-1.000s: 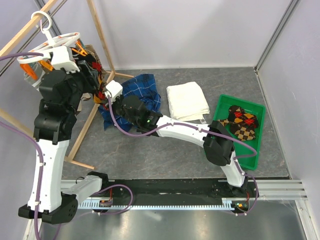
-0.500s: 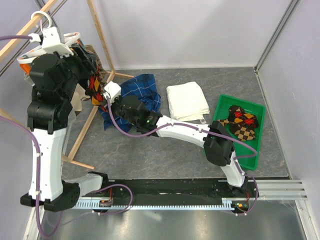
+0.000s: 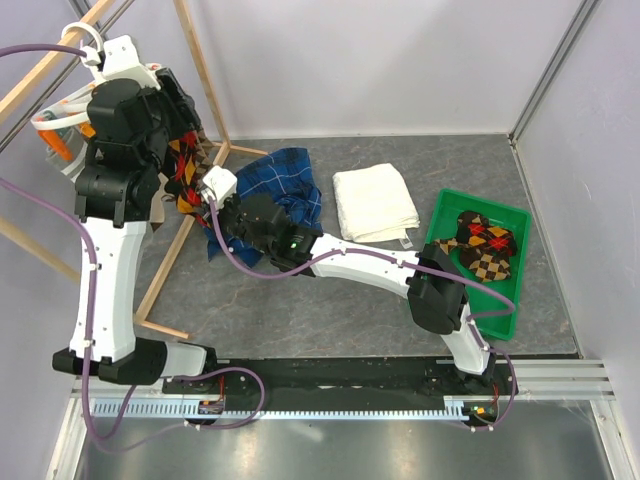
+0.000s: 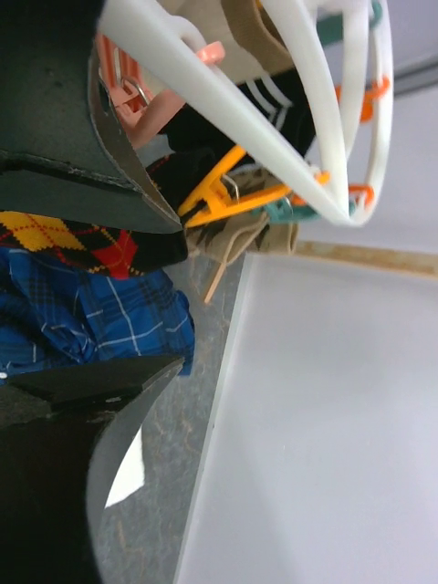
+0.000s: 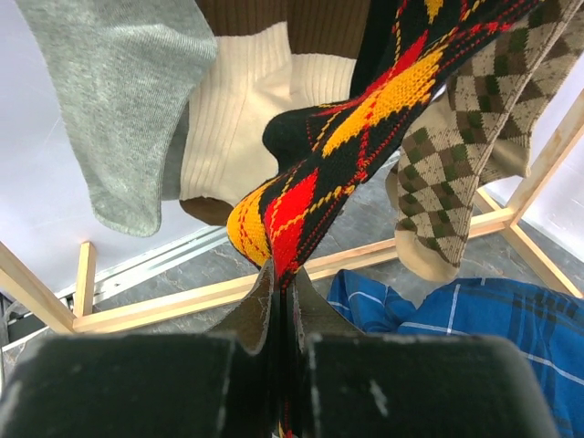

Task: Remove the socks clipped to the hanger
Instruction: Remove the sock from the hanger.

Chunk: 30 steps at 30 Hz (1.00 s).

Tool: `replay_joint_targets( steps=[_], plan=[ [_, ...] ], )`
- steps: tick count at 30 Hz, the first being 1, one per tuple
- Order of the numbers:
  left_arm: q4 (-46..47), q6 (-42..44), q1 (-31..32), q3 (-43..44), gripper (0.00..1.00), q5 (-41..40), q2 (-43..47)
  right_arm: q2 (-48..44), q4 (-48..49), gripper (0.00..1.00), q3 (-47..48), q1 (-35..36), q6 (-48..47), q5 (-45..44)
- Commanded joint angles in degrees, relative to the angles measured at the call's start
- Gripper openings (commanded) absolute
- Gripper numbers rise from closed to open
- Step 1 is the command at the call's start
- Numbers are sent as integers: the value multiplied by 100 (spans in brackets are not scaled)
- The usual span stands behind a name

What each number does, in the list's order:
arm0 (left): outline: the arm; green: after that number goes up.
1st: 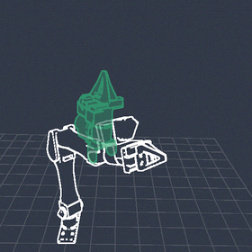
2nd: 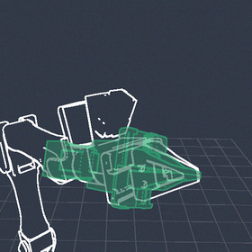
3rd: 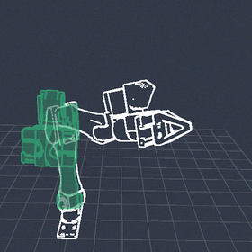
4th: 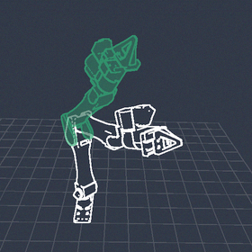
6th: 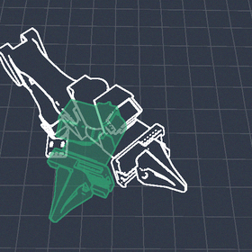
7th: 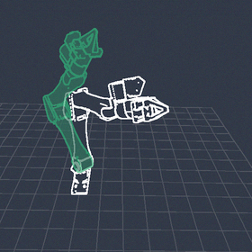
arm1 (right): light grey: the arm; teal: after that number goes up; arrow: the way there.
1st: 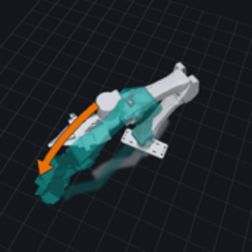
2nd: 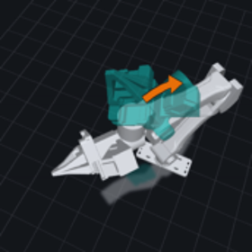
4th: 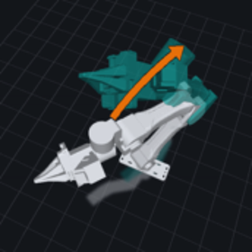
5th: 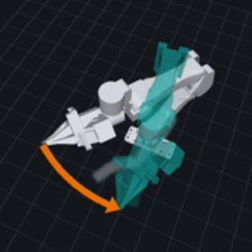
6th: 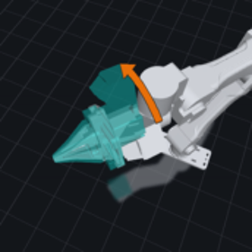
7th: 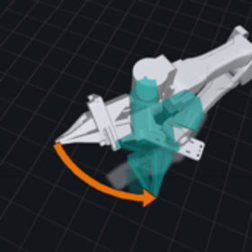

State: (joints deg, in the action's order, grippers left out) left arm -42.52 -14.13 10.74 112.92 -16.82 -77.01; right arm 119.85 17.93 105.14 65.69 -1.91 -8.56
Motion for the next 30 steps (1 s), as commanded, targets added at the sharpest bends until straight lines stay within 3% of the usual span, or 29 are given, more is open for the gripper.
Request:
replay_joint_targets(
  steps=[1,14,23,30],
  plan=[
    [-37,270,7,212,63,-884,-112,-58,70,0,200,40,-125,82],
    [-142,490,7,344,64,-1771,-455,-190,140,0,15,40,-248,21],
    [174,727,-2,327,64,-1965,-551,-181,219,0,-29,40,-239,65],
    [420,789,-2,292,57,-1974,-578,-243,290,0,-170,40,-310,56]
  ],
)
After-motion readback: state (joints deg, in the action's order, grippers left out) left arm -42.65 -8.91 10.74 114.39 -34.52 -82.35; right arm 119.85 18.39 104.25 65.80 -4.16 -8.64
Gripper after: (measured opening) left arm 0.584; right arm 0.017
